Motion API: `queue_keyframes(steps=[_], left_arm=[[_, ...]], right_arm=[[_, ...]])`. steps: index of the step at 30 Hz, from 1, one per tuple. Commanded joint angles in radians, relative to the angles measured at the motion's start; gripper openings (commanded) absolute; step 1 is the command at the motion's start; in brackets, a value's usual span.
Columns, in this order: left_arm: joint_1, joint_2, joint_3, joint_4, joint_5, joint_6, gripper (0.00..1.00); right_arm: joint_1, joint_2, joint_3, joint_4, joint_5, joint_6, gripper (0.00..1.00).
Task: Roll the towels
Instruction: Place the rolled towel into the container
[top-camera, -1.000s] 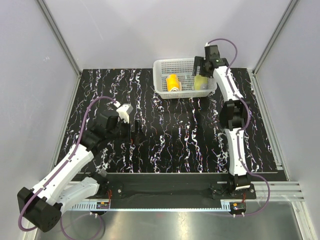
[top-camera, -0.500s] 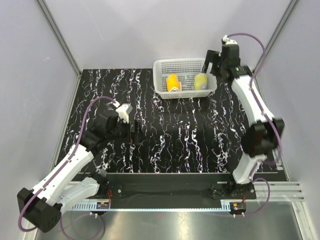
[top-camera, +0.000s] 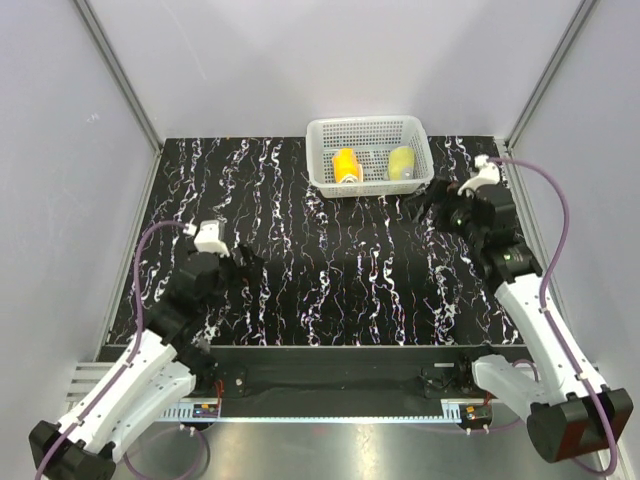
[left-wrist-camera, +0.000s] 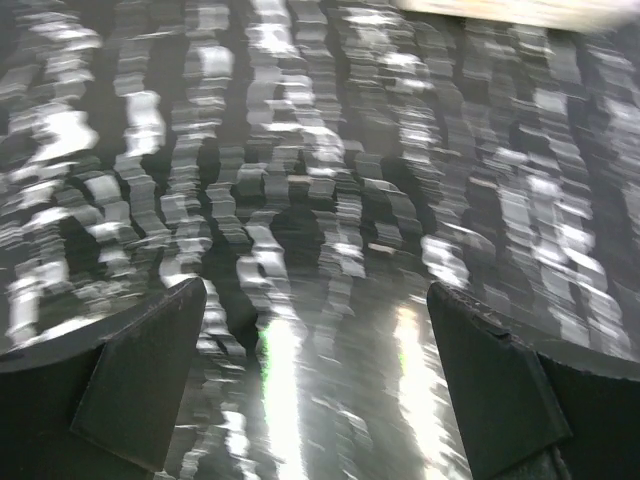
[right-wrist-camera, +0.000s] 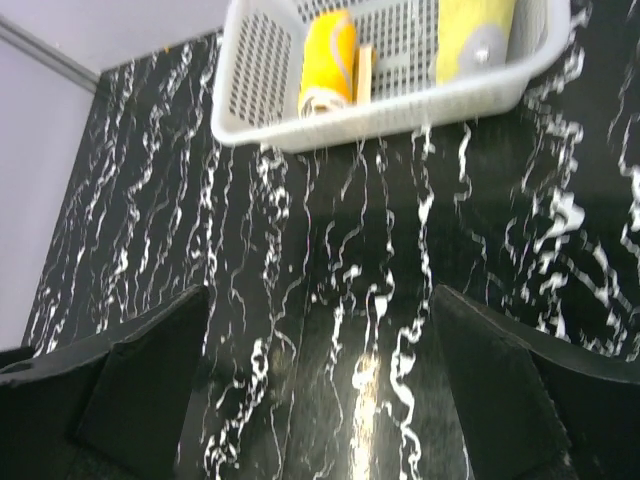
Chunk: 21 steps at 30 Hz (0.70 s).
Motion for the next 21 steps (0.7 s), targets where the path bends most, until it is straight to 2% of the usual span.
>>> queue_keyframes(steps=[1, 3, 7, 8, 10, 12, 13, 15, 20, 21], left_arm=[[0.006, -0.046, -0.104, 0.210, -0.292, 0.054, 0.99], [0.004, -0.066, -0.144, 0.320, -0.358, 0.105, 0.99], [0.006, -0.084, -0.336, 0.584, -0.463, 0.276, 0.99], [0.007, -0.087, -0.333, 0.621, -0.515, 0.267, 0.99], [0.009, -0.078, -0.368, 0.705, -0.495, 0.397, 0.99], [0.009, -0.061, -0.402, 0.872, -0.524, 0.453, 0.99], [0.015, -0.034, -0.430, 0.928, -0.535, 0.540, 0.99], [0.060, 0.006, -0.456, 1.028, -0.501, 0.576, 0.99], [0.277, 0.282, -0.491, 1.257, -0.209, 0.485, 0.99], [0.307, 0.311, -0.449, 1.231, -0.170, 0.488, 0.99]], right_arm=[[0.007, -0.068, -0.054, -0.010, -0.048, 0.049, 1.00], [0.007, -0.089, -0.063, -0.048, -0.038, 0.037, 1.00], [0.007, -0.181, -0.129, -0.076, -0.008, 0.014, 1.00], [0.007, -0.198, -0.144, -0.067, -0.008, -0.001, 1.00], [0.007, -0.247, -0.184, -0.038, -0.008, -0.005, 1.00], [0.008, -0.273, -0.209, -0.010, -0.003, 0.002, 1.00], [0.007, -0.283, -0.218, -0.003, 0.012, 0.011, 1.00], [0.008, -0.280, -0.214, -0.010, 0.044, 0.031, 1.00], [0.007, -0.214, -0.208, -0.021, 0.127, 0.025, 1.00], [0.008, -0.201, -0.201, -0.033, 0.156, 0.026, 1.00]])
